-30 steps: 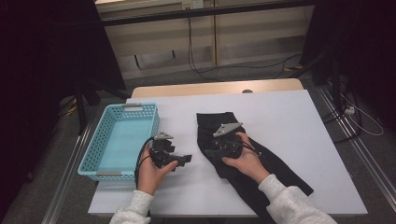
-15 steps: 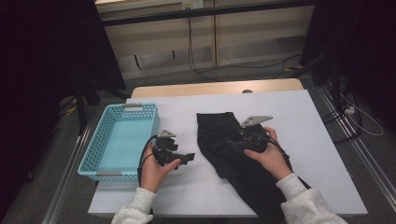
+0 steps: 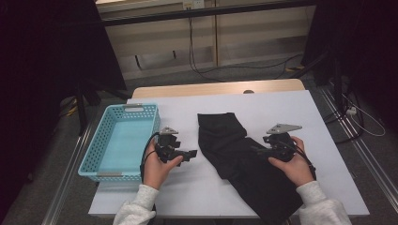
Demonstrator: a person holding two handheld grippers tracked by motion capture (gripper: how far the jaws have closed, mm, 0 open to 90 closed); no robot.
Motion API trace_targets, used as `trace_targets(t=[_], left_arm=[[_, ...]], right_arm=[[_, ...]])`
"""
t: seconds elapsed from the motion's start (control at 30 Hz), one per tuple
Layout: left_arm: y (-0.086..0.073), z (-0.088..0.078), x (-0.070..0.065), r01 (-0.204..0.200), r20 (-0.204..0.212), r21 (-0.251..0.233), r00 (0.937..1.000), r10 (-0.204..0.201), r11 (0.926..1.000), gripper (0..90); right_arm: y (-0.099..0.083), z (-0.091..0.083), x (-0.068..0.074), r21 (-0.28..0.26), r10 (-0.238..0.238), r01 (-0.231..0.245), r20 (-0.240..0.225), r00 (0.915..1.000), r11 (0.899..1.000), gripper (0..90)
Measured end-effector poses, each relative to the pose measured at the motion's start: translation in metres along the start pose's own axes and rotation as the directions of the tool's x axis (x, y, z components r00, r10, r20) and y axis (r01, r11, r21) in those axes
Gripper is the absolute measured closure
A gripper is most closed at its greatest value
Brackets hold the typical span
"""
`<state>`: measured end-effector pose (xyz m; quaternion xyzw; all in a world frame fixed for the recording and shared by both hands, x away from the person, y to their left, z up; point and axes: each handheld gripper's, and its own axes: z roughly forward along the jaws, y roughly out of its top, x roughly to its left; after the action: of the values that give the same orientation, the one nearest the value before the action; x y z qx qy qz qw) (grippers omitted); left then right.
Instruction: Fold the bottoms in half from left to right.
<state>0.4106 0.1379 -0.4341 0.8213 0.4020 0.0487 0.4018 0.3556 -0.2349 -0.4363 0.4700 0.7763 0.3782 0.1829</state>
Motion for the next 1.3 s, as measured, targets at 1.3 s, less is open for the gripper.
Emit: trace_targets(t=[1.3], left_arm=[[0.003,-0.009,0.001,0.014,-0.007,-0.036,0.9999,-0.014,0.9993,13.5]], right_arm=[[-0.039,-0.016,-0.011,0.072,0.054,-0.058,0.052,0.9972,0.996,50.2]])
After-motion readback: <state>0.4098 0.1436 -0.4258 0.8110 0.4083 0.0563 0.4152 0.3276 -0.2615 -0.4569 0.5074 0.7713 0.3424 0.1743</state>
